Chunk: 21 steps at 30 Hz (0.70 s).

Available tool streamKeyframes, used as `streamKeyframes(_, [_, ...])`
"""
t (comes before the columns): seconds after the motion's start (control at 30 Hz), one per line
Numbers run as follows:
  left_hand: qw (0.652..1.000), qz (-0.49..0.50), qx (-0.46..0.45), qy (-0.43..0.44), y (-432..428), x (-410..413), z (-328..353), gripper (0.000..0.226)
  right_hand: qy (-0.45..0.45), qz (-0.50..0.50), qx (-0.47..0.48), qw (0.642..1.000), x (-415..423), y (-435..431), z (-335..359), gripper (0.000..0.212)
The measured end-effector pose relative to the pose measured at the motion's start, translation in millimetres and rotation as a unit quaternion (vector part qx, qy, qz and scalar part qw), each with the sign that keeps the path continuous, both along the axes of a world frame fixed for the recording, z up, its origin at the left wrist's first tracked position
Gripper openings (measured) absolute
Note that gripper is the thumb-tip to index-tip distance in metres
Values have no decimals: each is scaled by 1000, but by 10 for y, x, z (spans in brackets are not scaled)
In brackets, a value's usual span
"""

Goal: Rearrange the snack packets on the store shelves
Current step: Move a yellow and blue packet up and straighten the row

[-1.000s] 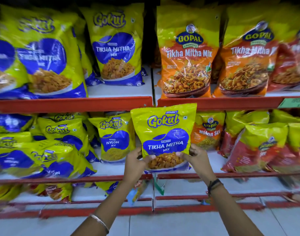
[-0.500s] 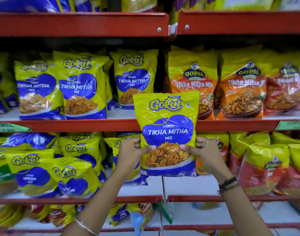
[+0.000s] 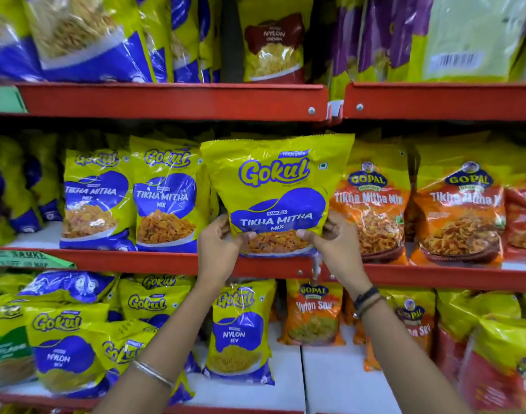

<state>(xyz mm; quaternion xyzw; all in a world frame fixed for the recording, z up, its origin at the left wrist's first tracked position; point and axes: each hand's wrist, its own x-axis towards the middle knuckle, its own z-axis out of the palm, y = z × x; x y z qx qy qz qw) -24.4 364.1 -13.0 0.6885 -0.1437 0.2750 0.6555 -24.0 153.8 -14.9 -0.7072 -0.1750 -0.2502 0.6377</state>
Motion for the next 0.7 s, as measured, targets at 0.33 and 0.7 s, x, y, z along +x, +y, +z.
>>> streamKeyframes(0.33, [995,9,47,84,267,772,-27,27,54,-20,-21,998,737,230,-107,29])
streamKeyframes(0.7, [974,-94,-157,136,232,1320,595,10,27,-65,40,997,1199,291,541,15])
